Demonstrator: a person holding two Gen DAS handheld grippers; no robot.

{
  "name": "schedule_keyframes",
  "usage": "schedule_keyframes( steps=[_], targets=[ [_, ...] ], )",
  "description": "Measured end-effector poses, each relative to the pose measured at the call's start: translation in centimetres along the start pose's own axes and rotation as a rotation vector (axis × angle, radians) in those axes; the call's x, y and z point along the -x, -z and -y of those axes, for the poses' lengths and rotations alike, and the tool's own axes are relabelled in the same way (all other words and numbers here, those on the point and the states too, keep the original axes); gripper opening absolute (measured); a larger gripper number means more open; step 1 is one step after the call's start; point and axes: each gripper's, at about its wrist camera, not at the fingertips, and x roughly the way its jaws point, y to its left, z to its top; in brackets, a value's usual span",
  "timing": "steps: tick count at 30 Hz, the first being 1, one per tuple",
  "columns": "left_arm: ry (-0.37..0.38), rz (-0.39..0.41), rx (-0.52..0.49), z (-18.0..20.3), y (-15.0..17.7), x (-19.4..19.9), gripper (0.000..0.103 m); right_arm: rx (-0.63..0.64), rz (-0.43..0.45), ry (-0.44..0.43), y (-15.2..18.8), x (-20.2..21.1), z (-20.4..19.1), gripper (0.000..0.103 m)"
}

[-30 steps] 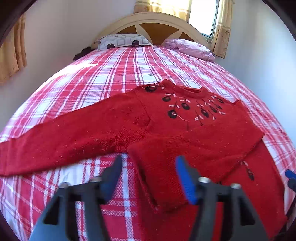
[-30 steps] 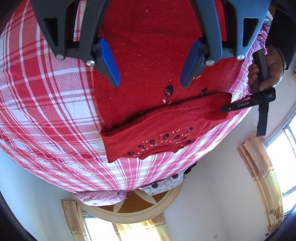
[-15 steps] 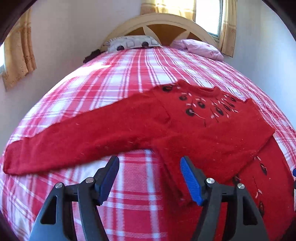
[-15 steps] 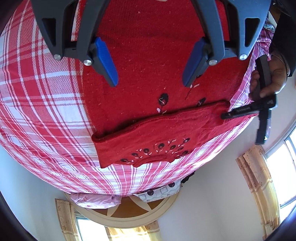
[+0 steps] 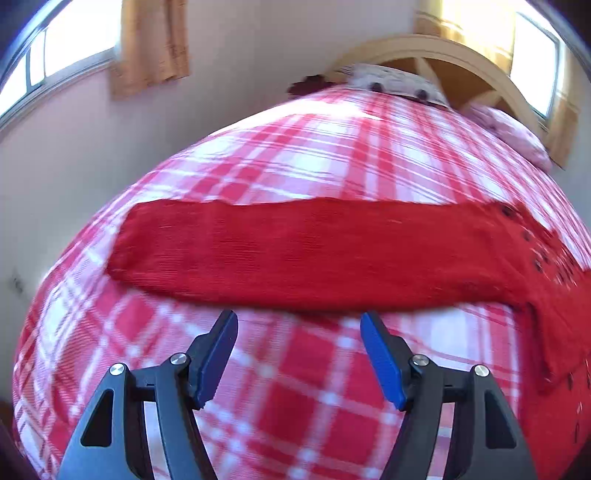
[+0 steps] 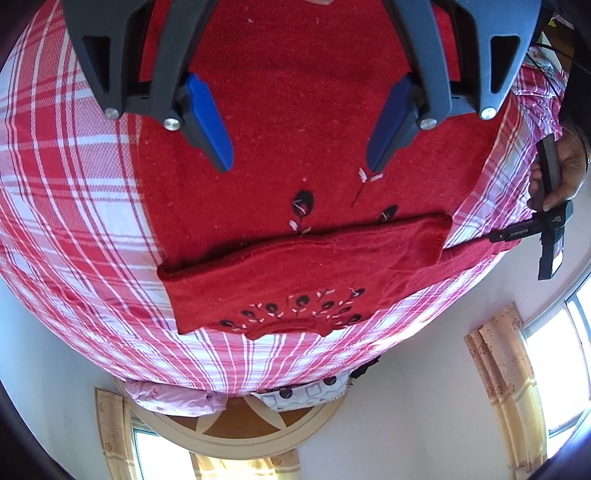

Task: Fold small clothes
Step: 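Move the left tool to the other outstretched sleeve cuff, then grasp the sleeve cuff with the left tool and lift it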

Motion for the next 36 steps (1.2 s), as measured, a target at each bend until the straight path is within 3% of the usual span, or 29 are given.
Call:
schedule_keyframes(
  steps=[9, 15, 22, 23, 26, 27, 36],
  targets=[
    [-0.145, 0.068, 0.217, -10.9, -3.1, -0.1, 0.070, 0.101, -0.045, -0.039, -1.2, -2.7, -4.1, 0.078],
    [-0.066, 0.041, 0.280, -13.0, -3.9, -2.5, 0.070, 0.161, -0.080, -0.043, -0.8, -4.2, -6.1, 0.078],
    [-0.058, 0.008, 0.300, -12.9, -4.0, -5.0, 0.070, 0.176, -0.083, -0.046, -0.5, -4.1, -6.9, 0.078],
    [-0.063, 0.010, 0.286, -12.8, -4.0, -5.1, 0.067, 0.175, -0.081, -0.045, -0.4, -4.0, -6.9, 0.078],
    [-0.078, 0.006, 0.277, -13.1, -4.0, -5.1, 0.024, 0.166, -0.082, -0.042, -0.2, -4.0, -6.6, 0.078],
    [-0.062, 0.007, 0.283, -13.4, -4.1, -5.0, 0.018, 0.160, -0.082, -0.042, -0.2, -4.0, -6.5, 0.078],
    [0.005, 0.021, 0.321, -13.9, -4.2, -3.5, 0.008, 0.136, -0.081, -0.044, 0.4, -3.9, -6.1, 0.078]
  ],
)
